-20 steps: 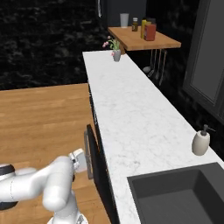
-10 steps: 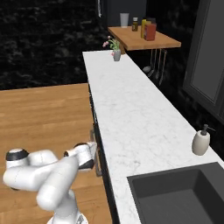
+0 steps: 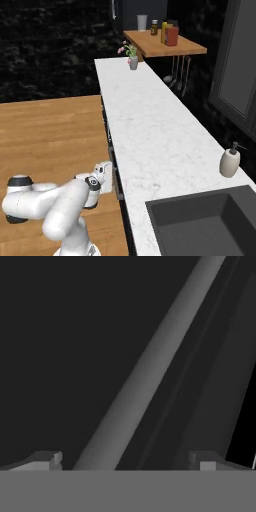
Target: Pick up the cup and bowl from the counter, place them in the dishwasher, and close the dishwasher door.
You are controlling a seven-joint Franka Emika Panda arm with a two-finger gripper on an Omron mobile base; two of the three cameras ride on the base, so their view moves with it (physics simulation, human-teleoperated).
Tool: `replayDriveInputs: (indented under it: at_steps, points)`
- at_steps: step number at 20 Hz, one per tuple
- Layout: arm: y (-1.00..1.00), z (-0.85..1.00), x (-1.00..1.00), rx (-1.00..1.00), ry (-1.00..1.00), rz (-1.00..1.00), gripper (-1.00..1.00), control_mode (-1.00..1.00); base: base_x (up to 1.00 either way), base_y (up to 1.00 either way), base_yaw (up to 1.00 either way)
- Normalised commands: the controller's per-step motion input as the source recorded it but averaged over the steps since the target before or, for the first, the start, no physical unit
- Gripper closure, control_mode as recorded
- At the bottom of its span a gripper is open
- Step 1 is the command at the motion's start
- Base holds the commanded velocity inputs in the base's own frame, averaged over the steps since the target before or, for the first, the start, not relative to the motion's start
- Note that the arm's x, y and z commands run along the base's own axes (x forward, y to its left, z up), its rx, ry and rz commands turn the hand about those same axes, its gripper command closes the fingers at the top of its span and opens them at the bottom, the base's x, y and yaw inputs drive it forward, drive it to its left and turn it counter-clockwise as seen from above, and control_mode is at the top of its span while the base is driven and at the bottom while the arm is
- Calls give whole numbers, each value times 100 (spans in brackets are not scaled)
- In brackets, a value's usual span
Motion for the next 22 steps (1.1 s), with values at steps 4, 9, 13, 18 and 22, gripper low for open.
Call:
replayDriveInputs:
  at_steps: [4, 9, 13, 18, 22]
  points:
    - [0, -56, 2, -100, -90, -23, -100, -100, 0, 0, 0]
    - [-8, -58, 19, -93, -92, -13, -100, -100, 0, 0, 0]
    - [-10, -60, 21, -93, -93, -11, -100, -100, 0, 0, 0]
    - [-10, -60, 21, -93, -93, -11, -100, -100, 0, 0, 0]
    - [-6, -61, 24, -91, -94, -12, -100, -100, 0, 0, 0]
